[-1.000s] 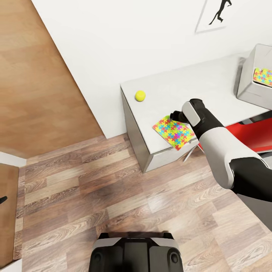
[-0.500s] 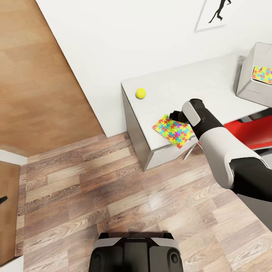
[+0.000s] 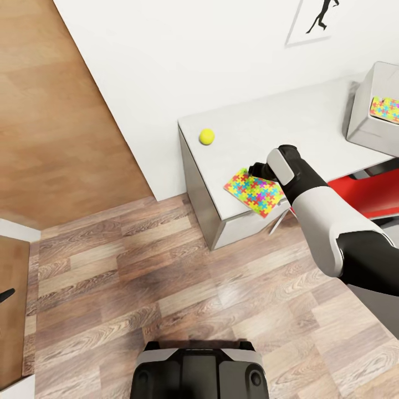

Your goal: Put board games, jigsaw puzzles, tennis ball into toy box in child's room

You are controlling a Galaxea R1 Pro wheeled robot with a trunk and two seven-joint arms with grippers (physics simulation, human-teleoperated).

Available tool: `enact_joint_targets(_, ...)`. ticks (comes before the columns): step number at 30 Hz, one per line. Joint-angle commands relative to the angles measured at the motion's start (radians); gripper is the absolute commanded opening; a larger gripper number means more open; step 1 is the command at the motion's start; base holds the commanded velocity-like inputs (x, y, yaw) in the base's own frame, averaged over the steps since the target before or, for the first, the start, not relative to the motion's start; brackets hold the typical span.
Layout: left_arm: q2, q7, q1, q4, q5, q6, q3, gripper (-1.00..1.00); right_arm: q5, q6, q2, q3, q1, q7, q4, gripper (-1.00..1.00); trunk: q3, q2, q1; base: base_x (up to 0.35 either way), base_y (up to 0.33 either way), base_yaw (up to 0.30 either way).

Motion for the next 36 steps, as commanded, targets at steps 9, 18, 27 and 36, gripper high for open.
enact_joint_targets(9,0.0,-0.004,0.0,0.0,-0.001,0.011,0.0,1.0,-0.024,0.002,-0.001,0.007,0.0,-0.009,0.054,1.0,-0.001,-0.001,0.001,-0.064,0.06,0.0)
enact_joint_targets(18,0.0,-0.004,0.0,0.0,-0.001,0.011,0.0,1.0,-0.024,0.002,-0.001,0.006,0.0,-0.009,0.054,1.0,-0.001,-0.001,0.001,-0.058,0.019,0.0)
enact_joint_targets(27,0.0,-0.004,0.0,0.0,-0.001,0.011,0.0,1.0,-0.024,0.002,-0.002,0.006,0.0,-0.009,0.054,1.0,-0.001,-0.001,0.001,-0.076,0.001,0.0)
enact_joint_targets(36,0.0,-0.004,0.0,0.0,-0.001,0.011,0.0,1.0,-0.024,0.002,-0.002,0.006,0.0,-0.009,0.054,1.0,-0.001,-0.001,0.001,-0.062,0.0,0.0)
